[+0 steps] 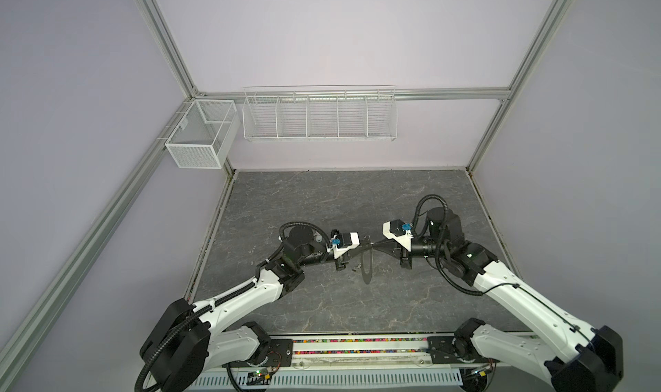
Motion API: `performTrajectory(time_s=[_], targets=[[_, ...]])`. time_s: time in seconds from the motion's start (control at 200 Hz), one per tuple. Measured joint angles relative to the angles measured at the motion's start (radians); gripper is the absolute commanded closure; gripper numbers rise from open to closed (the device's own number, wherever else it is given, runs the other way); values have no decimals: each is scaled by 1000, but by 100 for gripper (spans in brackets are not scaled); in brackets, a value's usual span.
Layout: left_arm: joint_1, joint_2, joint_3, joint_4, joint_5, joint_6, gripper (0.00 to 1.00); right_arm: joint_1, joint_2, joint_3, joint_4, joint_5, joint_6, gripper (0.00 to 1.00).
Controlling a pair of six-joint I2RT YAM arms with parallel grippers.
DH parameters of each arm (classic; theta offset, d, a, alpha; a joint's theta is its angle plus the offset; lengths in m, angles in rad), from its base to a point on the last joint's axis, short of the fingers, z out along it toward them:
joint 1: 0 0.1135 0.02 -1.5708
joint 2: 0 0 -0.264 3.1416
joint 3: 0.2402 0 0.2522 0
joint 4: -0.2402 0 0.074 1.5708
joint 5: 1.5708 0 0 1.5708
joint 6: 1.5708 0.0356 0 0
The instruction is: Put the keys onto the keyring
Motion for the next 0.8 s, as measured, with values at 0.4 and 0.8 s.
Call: performTrajectory(time_s=[0.4, 0.8], targets=[[-23, -55, 207, -488, -144, 346, 70, 0, 60, 144, -254, 82, -89, 93], [-101, 10, 253, -573, -305, 451, 70, 17, 106, 219, -386, 115, -130, 93]])
